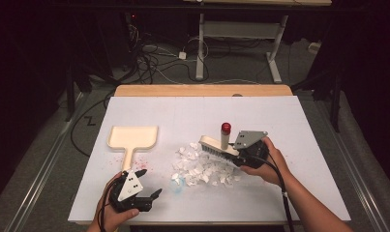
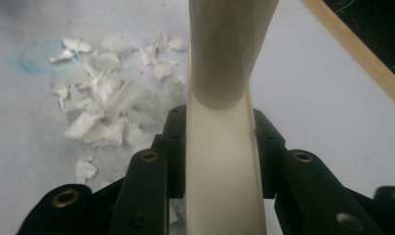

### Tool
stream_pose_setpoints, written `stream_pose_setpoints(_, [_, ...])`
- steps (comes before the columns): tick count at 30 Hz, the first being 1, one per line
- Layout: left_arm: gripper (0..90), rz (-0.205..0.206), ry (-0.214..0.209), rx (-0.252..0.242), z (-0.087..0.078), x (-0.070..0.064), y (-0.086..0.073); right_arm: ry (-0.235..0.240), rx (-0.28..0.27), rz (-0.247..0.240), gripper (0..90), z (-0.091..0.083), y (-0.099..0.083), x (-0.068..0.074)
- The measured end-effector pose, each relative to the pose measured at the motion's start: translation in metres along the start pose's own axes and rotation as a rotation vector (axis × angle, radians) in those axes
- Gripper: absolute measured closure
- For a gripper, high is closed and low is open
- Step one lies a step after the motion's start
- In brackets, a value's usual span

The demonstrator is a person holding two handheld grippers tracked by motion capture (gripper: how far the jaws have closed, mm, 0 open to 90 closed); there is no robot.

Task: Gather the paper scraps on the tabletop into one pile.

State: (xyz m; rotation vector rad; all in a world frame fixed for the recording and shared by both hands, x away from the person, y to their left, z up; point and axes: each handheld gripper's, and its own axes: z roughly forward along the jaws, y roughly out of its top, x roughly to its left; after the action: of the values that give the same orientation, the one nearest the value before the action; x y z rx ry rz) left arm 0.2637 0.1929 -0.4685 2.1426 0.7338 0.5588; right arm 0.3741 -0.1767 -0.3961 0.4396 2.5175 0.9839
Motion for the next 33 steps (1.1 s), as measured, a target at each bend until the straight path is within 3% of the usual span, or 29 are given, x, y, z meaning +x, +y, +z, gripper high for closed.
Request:
stream_pose_setpoints(5, [20.0, -0.003, -0.002, 0.001, 0.004, 0.001, 0.002, -0.079, -0.019, 0.028, 67.6, 0.015, 0.015, -0.017])
stream_pose_setpoints(9, [20.0, 0.011, -0.006, 0.005, 0.004, 0.0, 0.002, -0.104, 0.011, 0.022, 67.7, 0.044, 0.026, -0.03])
stream_pose_setpoints(11, [20.0, 0.008, -0.011, 0.006, 0.004, 0.001, 0.002, -0.087, 0.021, 0.061, 67.7, 0.061, 0.031, -0.037])
stream_pose_setpoints(14, [20.0, 0.011, -0.014, 0.001, 0.002, 0.002, 0.001, -0.097, 0.032, 0.046, 67.6, 0.076, 0.035, -0.039])
stream_pose_setpoints(15, [20.0, 0.015, -0.015, 0.002, 0.001, 0.002, 0.001, -0.082, 0.031, 0.042, 67.7, 0.089, 0.039, -0.039])
stream_pose_setpoints(18, [20.0, 0.008, -0.023, -0.01, 0.0, 0.004, -0.001, -0.035, 0.009, 0.027, 67.7, 0.099, 0.043, -0.032])
stream_pose_setpoints(22, [20.0, 0.009, -0.026, -0.009, 0.001, 0.005, 0.0, 0.014, 0.019, -0.054, 67.6, 0.106, 0.048, -0.016])
stream_pose_setpoints(26, [20.0, 0.022, -0.032, -0.002, 0.001, 0.003, 0.0, 0.083, 0.003, -0.106, 67.5, 0.099, 0.047, 0.0])
stream_pose_setpoints(31, [20.0, 0.014, -0.034, -0.005, 0.001, 0.004, -0.001, 0.186, 0.007, -0.221, 67.5, 0.083, 0.042, 0.015])
stream_pose_setpoints(33, [20.0, 0.017, -0.036, -0.001, 0.0, 0.004, -0.001, 0.199, 0.005, -0.235, 67.5, 0.08, 0.041, 0.016])
